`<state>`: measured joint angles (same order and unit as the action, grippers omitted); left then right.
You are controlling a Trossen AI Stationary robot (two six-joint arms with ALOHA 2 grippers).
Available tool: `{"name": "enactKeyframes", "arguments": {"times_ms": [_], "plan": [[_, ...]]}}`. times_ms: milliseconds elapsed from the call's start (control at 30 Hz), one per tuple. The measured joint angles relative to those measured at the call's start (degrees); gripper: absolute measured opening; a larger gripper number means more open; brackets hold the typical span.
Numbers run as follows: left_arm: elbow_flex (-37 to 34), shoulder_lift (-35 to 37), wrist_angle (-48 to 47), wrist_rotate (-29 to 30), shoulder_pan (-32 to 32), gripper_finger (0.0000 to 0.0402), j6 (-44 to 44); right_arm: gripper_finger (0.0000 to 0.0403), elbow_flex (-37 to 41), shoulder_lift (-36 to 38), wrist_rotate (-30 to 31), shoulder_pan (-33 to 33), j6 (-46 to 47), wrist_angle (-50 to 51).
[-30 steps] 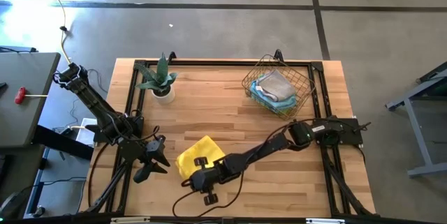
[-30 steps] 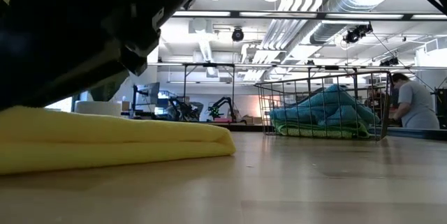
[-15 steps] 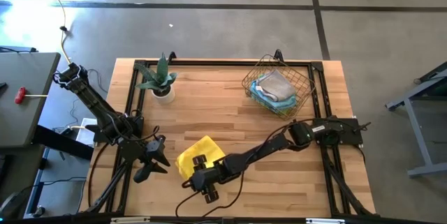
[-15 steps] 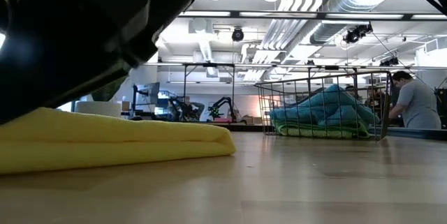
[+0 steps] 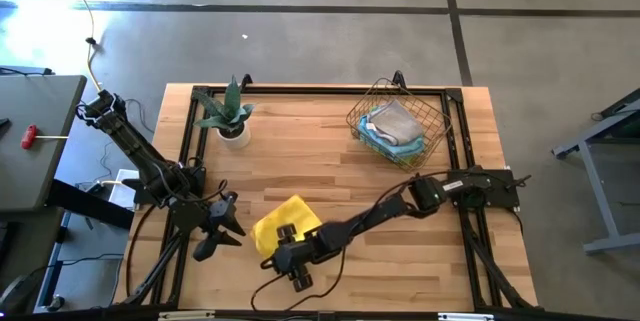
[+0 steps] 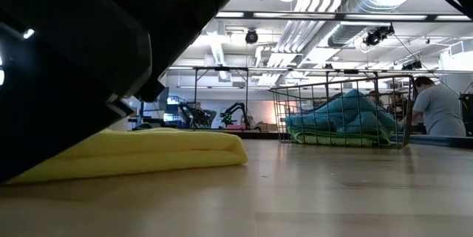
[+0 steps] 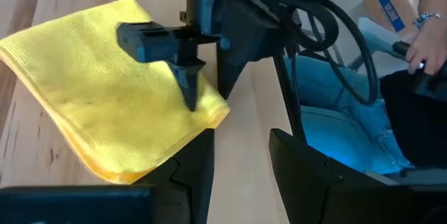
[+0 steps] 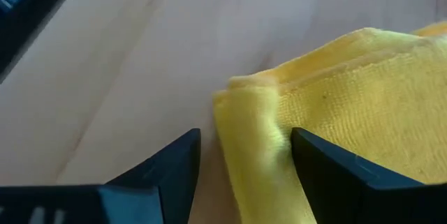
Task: Fold microfiber towels
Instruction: Put the folded yellow microfiber towel into the wire basket
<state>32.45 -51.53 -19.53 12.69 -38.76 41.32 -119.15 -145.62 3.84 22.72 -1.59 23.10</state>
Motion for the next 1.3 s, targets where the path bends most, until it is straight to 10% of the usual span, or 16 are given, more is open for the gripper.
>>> {"name": "enactKeyframes", "arguments": {"times_ms": [267,600,1300], "plan": [[0.0,0.0,0.0,0.2,0.0,0.0129,0.0,0.0174,-0.2,-0.3,4.2,-1.4,-0.2,2.0],[0.0,0.0,0.0,0.1,0.0,0.0129,0.0,0.0010,-0.3,-2.4,5.6,-1.6,-0.2,1.4],[0.0,0.0,0.0,-0.2,0.0,0.0129,0.5,0.0001,0.1,21.4,5.0,-14.5,14.6,40.0]]}}
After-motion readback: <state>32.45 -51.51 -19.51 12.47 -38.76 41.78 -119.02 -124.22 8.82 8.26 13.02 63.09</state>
